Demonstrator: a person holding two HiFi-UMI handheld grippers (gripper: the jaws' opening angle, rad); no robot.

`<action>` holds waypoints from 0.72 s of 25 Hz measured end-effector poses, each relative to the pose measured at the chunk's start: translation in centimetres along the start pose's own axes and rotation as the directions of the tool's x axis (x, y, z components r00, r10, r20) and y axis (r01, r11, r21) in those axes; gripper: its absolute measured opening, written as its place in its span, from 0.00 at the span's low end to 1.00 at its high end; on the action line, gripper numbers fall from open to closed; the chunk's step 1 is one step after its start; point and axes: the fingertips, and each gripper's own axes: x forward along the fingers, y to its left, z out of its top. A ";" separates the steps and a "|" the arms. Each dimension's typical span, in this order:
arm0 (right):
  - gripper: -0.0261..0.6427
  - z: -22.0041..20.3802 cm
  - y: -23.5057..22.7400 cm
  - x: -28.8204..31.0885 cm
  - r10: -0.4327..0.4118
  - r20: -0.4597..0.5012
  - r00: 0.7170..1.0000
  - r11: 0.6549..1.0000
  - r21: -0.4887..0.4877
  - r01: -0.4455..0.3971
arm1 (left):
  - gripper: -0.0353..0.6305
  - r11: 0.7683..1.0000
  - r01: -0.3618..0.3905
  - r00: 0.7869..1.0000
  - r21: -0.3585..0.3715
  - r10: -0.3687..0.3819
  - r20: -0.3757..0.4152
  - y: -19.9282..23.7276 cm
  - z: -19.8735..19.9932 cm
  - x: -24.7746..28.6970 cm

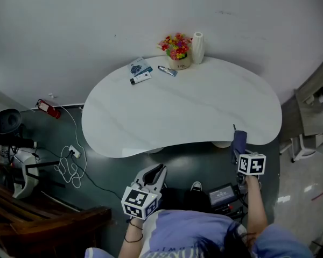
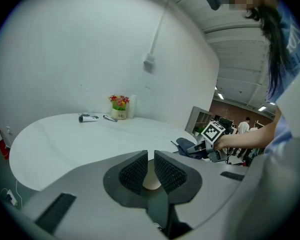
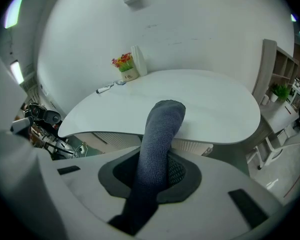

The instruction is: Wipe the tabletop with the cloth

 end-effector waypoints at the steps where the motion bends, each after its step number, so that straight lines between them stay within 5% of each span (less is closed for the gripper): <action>1: 0.14 0.1 0.1 -0.3 0.009 0.007 1.000 1.000 -0.013 -0.009 | 0.10 1.000 -0.001 1.000 -0.001 0.001 0.003 -0.5 -0.1 0.1; 18: 0.14 1.5 5.9 -6.1 0.217 0.108 0.970 0.962 -0.195 -0.193 | 0.10 0.992 -0.127 0.991 -0.015 0.127 0.049 -3.8 -0.8 -3.2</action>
